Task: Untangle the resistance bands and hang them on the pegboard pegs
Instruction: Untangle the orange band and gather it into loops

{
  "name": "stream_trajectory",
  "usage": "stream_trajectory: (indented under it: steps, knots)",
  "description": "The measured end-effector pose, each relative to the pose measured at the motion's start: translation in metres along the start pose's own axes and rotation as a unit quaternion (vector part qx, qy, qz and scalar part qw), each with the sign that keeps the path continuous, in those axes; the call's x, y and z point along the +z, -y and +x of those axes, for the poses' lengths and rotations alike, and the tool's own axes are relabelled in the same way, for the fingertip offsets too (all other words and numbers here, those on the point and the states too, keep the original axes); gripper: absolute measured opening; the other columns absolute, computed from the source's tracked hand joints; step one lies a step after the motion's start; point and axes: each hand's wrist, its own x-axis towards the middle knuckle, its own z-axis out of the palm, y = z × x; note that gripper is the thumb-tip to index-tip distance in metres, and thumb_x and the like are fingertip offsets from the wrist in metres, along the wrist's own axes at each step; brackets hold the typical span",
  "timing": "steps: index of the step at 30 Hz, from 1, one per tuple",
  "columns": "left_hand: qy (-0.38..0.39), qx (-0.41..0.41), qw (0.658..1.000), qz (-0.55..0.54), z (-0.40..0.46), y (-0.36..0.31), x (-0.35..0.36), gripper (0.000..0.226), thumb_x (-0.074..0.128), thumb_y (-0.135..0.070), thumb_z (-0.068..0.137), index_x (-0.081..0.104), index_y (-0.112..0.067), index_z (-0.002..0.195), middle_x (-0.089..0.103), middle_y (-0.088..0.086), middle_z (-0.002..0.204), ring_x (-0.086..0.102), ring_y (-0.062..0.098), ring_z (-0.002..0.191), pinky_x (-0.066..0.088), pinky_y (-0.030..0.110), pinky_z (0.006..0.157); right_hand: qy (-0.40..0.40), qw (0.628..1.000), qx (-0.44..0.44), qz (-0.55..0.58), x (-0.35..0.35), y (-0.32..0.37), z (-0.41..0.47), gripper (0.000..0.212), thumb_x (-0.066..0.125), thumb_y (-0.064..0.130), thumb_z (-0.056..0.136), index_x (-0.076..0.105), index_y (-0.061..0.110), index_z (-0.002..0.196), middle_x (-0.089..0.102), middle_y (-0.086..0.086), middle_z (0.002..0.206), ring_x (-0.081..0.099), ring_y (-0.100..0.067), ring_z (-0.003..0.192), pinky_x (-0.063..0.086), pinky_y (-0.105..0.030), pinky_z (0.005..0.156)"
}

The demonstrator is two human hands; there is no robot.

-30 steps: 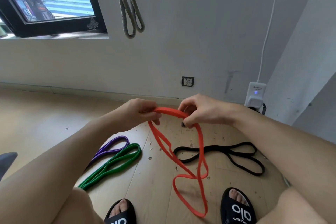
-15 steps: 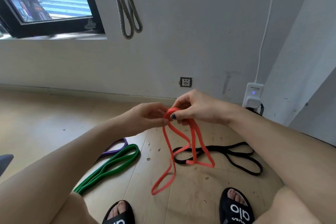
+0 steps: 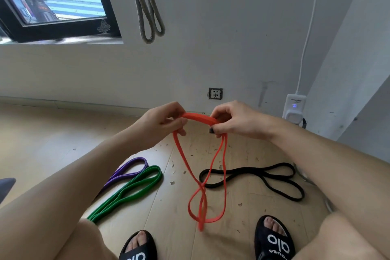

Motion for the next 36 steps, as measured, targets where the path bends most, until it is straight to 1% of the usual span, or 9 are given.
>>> stream_trajectory:
  steps: [4,8,11,15,20,25,28,31,36]
  knots:
    - [0.027,-0.018,0.999,0.023,-0.001,0.004,-0.002,0.002,0.059,-0.020,0.101,0.061,-0.020,0.101,0.072,0.002,0.092,0.074,0.009,0.086,0.059,0.036,0.089,-0.019,0.999,-0.028,0.019,0.002,0.007,0.002,0.003,0.071,0.014,0.092,0.072,0.015,0.094,0.075,-0.004,0.083,0.074,-0.020,0.080,0.060,-0.034,0.080]
    - [0.069,-0.018,0.996,0.047,0.000,0.005,0.002,0.009,0.059,-0.027,0.101,0.064,-0.019,0.103,0.071,0.000,0.093,0.074,0.009,0.087,0.059,0.042,0.093,-0.037,0.997,-0.054,0.039,0.008,0.016,0.002,0.005,0.068,0.017,0.095,0.072,0.015,0.098,0.073,-0.004,0.086,0.072,-0.020,0.082,0.060,-0.030,0.076]
    - [0.035,-0.016,0.999,0.012,0.001,0.001,0.002,0.012,0.058,-0.024,0.102,0.065,-0.014,0.099,0.073,0.003,0.089,0.075,0.011,0.085,0.059,0.044,0.093,-0.037,0.997,-0.049,0.050,0.010,0.019,0.002,0.008,0.068,0.019,0.097,0.071,0.014,0.102,0.074,-0.005,0.092,0.072,-0.019,0.087,0.060,-0.029,0.078]
    - [0.012,0.001,1.000,-0.010,0.001,-0.004,0.002,0.009,0.062,-0.023,0.100,0.067,-0.016,0.101,0.077,0.001,0.086,0.075,0.016,0.086,0.059,0.044,0.093,-0.036,0.996,-0.049,0.066,0.013,0.022,0.002,0.008,0.067,0.021,0.098,0.071,0.016,0.102,0.075,-0.001,0.092,0.073,-0.011,0.087,0.057,-0.024,0.077]
    - [-0.046,0.026,0.999,-0.010,0.003,-0.013,0.003,0.010,0.061,-0.023,0.100,0.065,-0.013,0.100,0.074,0.003,0.083,0.075,0.014,0.080,0.061,0.042,0.087,-0.045,0.996,-0.039,0.070,0.012,0.022,0.003,0.006,0.068,0.019,0.096,0.069,0.018,0.102,0.075,-0.004,0.099,0.075,-0.014,0.090,0.060,-0.037,0.090]
    - [-0.088,0.030,0.995,-0.037,0.005,-0.023,0.007,0.015,0.062,-0.023,0.100,0.063,-0.008,0.101,0.069,0.009,0.086,0.074,0.015,0.077,0.061,0.043,0.083,-0.004,0.998,-0.024,0.066,0.021,0.019,0.006,0.009,0.066,0.014,0.097,0.068,0.015,0.105,0.072,-0.007,0.100,0.073,-0.020,0.088,0.062,-0.034,0.083]
    - [-0.084,0.019,0.995,-0.043,0.006,-0.026,0.009,0.015,0.062,-0.024,0.099,0.064,-0.009,0.104,0.069,0.008,0.089,0.072,0.016,0.078,0.061,0.043,0.084,0.011,0.999,-0.008,0.051,0.025,0.018,0.006,0.005,0.061,0.015,0.100,0.065,0.017,0.102,0.074,-0.007,0.093,0.074,-0.019,0.085,0.058,-0.031,0.078]
    - [-0.070,0.015,0.997,-0.024,0.004,-0.028,0.008,0.012,0.067,-0.020,0.096,0.065,-0.011,0.103,0.070,0.006,0.091,0.072,0.017,0.081,0.061,0.043,0.085,0.017,0.998,-0.008,0.058,0.027,0.014,0.007,0.007,0.059,0.016,0.102,0.065,0.019,0.103,0.077,-0.007,0.088,0.076,-0.021,0.085,0.059,-0.036,0.080]
    - [-0.054,0.019,0.998,0.013,0.002,-0.027,0.009,0.011,0.065,-0.007,0.093,0.063,-0.013,0.102,0.069,0.009,0.093,0.072,0.019,0.083,0.060,0.045,0.084,0.038,0.998,0.012,0.052,0.030,0.014,0.005,0.011,0.059,0.013,0.100,0.065,0.016,0.110,0.076,-0.009,0.093,0.076,-0.019,0.085,0.060,-0.033,0.081]
